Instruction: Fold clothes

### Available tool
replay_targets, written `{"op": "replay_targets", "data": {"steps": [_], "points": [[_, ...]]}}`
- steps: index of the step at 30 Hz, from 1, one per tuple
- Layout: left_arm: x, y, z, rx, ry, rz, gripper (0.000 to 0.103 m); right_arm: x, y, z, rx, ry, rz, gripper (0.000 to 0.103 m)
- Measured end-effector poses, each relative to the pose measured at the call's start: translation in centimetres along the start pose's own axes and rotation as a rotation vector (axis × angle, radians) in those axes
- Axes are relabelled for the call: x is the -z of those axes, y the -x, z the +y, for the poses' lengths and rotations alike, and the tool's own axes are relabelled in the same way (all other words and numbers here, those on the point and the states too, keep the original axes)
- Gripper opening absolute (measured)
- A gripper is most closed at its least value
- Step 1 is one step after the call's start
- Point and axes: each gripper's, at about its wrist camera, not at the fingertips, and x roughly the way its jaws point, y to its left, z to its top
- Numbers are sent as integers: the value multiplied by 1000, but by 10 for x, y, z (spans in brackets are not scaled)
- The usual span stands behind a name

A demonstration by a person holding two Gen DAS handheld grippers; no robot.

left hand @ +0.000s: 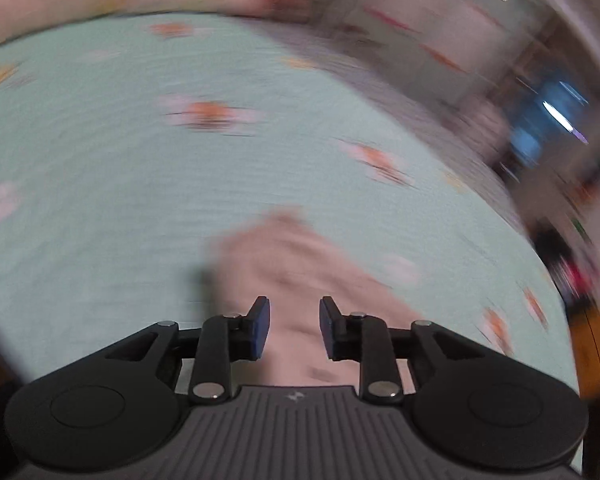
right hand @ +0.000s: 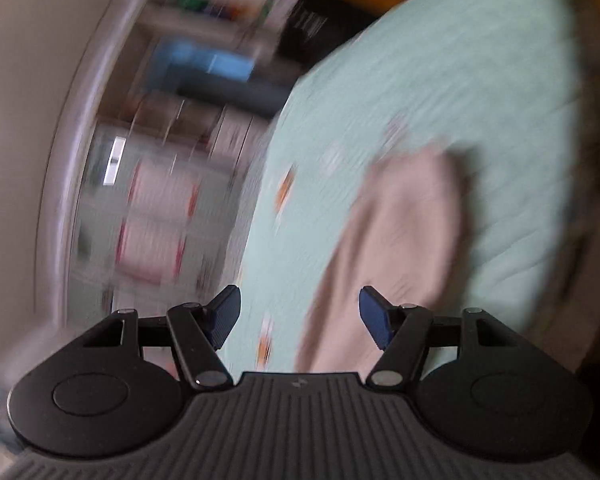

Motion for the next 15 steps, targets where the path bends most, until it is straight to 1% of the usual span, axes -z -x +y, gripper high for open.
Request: {"op": "replay_targets", "data": {"steps": [2, 3, 4, 6, 7, 8, 9, 10, 12, 14, 15], "points": [[10, -17, -41, 135, -120, 87, 35, 12, -21, 14, -36, 15, 80, 68], [17, -27, -59, 192, -164, 140, 36, 19, -30, 20, -46, 11, 114, 68], [27, -37, -72, 220, -202, 187, 36, 27, -39, 25, -58, 5, 151, 68], [48, -56, -92, 241, -286, 258, 37, 45, -53, 32, -59, 32, 254, 68], [59, -66, -99, 225, -331, 300, 37, 51, -59, 34, -10, 74, 320, 68], [70, -77, -102, 186, -378, 347, 36, 57, -66, 33, 91, 130, 407, 66], [78, -83, -101, 163, -404, 362, 34, 63, -70, 28, 171, 175, 478, 59], [80, -83, -99, 163, -407, 350, 35, 63, -68, 27, 201, 192, 502, 49], [78, -79, -96, 170, -403, 334, 35, 59, -57, 28, 227, 206, 510, 49], [75, -75, -101, 148, -420, 328, 35, 56, -49, 34, 246, 244, 512, 52], [76, -72, -107, 140, -438, 316, 35, 56, -49, 41, 224, 276, 507, 52]]}}
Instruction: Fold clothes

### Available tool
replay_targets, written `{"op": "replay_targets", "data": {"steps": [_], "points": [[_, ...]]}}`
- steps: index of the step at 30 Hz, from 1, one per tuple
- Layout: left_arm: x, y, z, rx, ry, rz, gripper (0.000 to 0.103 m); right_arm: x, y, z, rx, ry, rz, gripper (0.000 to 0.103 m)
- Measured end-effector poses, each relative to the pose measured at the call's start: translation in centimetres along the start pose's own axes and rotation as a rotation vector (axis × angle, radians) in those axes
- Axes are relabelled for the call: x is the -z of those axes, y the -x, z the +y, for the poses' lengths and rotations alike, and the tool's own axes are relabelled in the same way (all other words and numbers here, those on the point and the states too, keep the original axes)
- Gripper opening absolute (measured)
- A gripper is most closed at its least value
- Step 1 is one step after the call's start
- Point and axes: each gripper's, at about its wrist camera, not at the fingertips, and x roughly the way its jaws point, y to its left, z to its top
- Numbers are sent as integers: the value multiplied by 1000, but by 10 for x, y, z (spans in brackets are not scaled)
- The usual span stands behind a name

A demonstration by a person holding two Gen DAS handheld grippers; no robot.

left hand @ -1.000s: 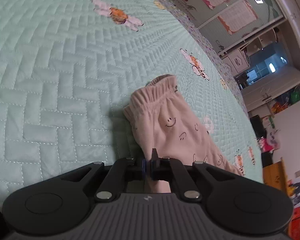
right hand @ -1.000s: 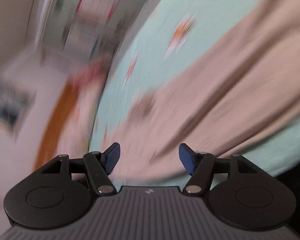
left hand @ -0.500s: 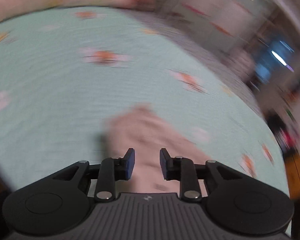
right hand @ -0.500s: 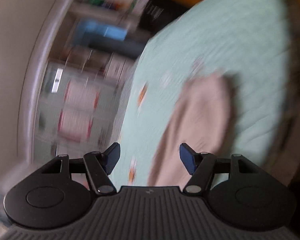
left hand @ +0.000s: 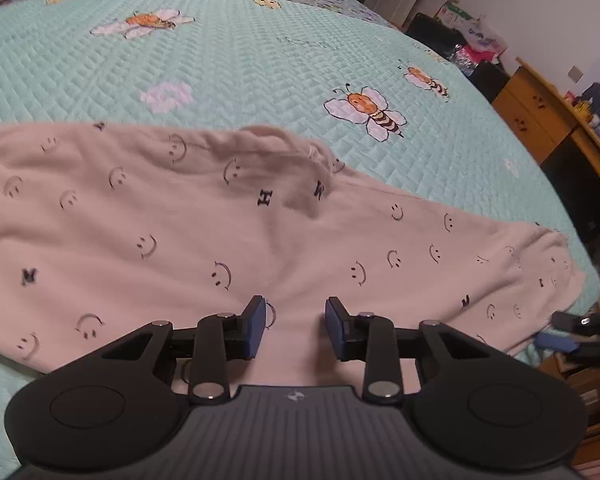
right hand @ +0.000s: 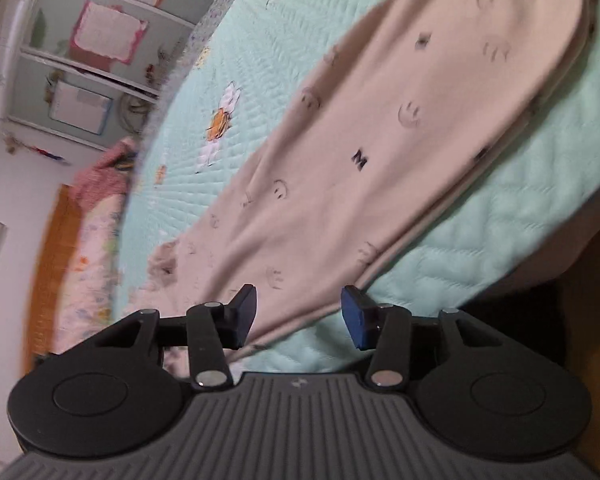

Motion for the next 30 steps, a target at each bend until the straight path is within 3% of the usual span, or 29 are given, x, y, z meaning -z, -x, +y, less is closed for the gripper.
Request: {"op": "replay_targets", "data": {"steps": [4, 6, 7, 8, 10, 11, 13, 17, 19, 21, 22, 23, 25, 26, 28, 30], "points": [[-4, 4, -36, 40, -107, -44, 39, -13, -18, 24, -149, 77, -39, 54], [-6, -4, -50, 69, -151, -48, 42, -16, -40, 28, -168, 91, -19, 59], [-5, -10, -53, 65, -174, -33, 45, -16, -52, 29, -124, 102, 25, 59], [-5, -19, -54, 47, -193, -9, 46, -15, -62, 29, -53, 129, 93, 47], [-1, -35, -49, -3, -177, 36, 46, -11, -60, 28, -8, 199, 137, 34], [1, -37, -44, 4, -158, 26, 46, -12, -56, 26, 16, 206, 163, 19], [3, -36, -45, -8, -163, 14, 47, -16, -48, 25, 67, 253, 185, 10], [7, -29, -70, -89, -255, -12, 47, -18, -28, 36, -46, 296, 88, 17], [8, -24, -84, -80, -305, -45, 47, -19, -21, 42, -118, 291, 19, 21], [12, -26, -96, -78, -364, -54, 55, -26, -27, 42, -160, 272, -8, 40], [14, -33, -95, -86, -363, -29, 58, -27, -36, 38, -128, 273, 17, 52], [15, -40, -91, -91, -345, 1, 58, -24, -46, 33, -52, 296, 71, 46], [14, -44, -82, -75, -300, 6, 62, -19, -47, 22, 7, 318, 95, 15], [13, -44, -80, -72, -289, 8, 62, -16, -44, 18, 23, 324, 96, 10], [9, -43, -82, -91, -278, 12, 61, -17, -33, 7, 5, 282, 92, 9], [7, -40, -91, -99, -295, -15, 60, -19, -18, 2, -17, 260, 71, 15]]}}
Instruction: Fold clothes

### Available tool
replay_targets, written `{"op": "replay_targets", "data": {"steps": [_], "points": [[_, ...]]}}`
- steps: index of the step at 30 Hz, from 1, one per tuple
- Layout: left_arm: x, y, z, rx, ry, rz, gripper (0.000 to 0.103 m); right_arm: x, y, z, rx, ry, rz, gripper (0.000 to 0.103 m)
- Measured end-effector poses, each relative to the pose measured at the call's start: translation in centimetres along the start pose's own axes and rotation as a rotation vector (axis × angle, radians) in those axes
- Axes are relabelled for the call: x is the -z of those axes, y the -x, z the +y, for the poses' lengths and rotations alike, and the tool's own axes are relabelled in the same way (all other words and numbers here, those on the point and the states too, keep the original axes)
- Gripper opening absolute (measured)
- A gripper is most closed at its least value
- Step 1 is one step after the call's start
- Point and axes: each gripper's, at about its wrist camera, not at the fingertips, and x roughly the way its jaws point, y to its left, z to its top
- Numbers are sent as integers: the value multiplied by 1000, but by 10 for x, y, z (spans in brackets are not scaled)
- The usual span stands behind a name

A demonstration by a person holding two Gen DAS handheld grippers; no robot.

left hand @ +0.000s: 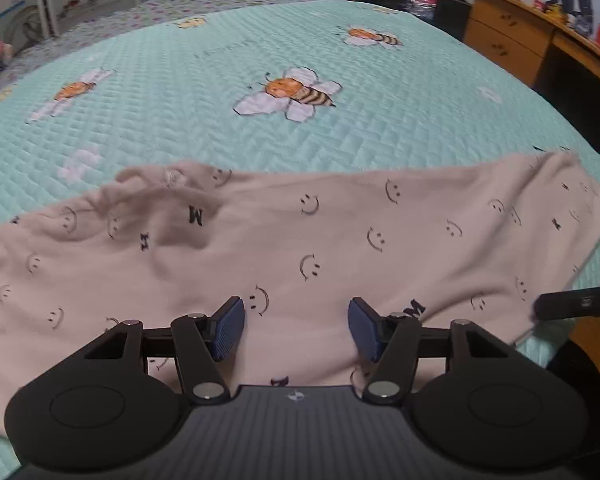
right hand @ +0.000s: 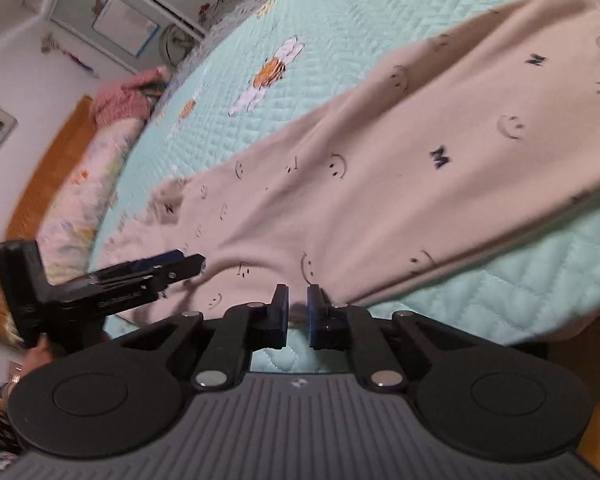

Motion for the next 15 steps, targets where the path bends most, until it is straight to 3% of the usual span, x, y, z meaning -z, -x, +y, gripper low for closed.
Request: {"op": "replay_targets", "data": {"steps": [3, 5, 7, 8, 10, 11, 15], "points": [[-9, 0, -12, -9, -37, -44, 60, -3, 14, -3, -72, -35, -112, 22], [-20, -7, -11, 3, 2, -48, 60, -4, 17, -8, -115, -68, -171, 31], [-33, -10, -10, 87, 56, -77, 58, -3, 10, -20, -82, -66, -152, 31], [-40, -13, -12, 140, 70, -90, 58, 2, 7, -27, -54, -68, -140, 24], [-47, -36, -18, 138, 44, -30, 58, 14, 3, -43, -13, -84, -132, 0], [-49, -49, -22, 120, 27, 11, 54, 20, 3, -51, -22, -121, -136, 0], [-53, -57, -30, 89, -7, -4, 52, 31, 13, -55, -31, -177, -137, 0]]}}
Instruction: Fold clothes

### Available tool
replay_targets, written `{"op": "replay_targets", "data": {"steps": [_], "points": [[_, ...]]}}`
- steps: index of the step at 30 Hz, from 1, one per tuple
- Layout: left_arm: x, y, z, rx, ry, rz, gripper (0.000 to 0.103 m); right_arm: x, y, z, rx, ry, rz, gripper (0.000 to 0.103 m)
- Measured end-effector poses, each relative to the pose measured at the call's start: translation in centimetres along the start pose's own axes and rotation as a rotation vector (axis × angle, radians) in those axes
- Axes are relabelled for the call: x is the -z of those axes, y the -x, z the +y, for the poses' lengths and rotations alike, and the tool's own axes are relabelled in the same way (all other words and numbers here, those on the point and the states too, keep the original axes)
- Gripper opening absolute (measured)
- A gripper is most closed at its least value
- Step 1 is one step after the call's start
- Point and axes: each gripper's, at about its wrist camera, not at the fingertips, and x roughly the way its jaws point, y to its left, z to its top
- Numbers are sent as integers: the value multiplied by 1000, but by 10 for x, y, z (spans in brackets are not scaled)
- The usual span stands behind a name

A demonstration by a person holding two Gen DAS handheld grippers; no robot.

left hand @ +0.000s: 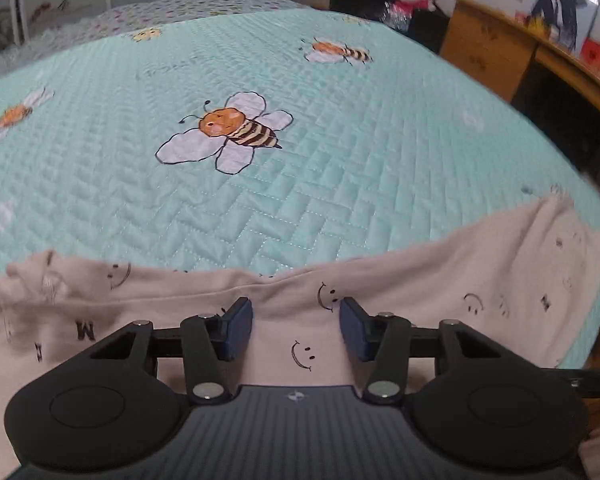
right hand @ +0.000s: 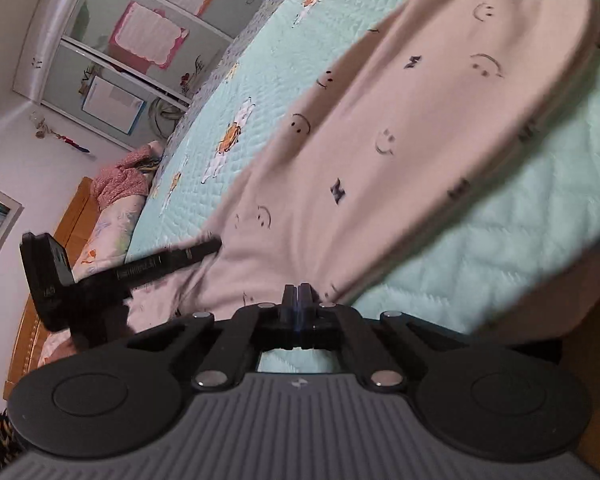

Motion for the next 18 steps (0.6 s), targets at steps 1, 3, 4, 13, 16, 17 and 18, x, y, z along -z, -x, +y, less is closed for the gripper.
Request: {"op": "replay_targets", "data": {"steps": [1, 3, 4, 13, 16, 17, 18], "points": [[0, 1, -1, -1, 0, -2, 52, -1, 2, 2, 7, 6, 13, 0], [0, 3, -1, -1, 4, -6, 52, -13, 12, 9, -17, 19, -14, 9], [0, 3, 0, 1, 17, -8, 52, -21, 18, 13, -34, 25, -34, 10], [5, 4, -2, -50, 90, -51, 52, -101, 9, -46, 97, -152, -215, 0], [7, 4, -2, -53, 89, -58, 52, -93, 27, -64, 90, -259, -311, 1], [7, 4, -3, -58, 81, -58, 52, -90, 35, -58, 90, -240, -347, 10], [7, 3, -5, -63, 75, -57, 53, -86, 43, -53, 68, -219, -381, 11]]}}
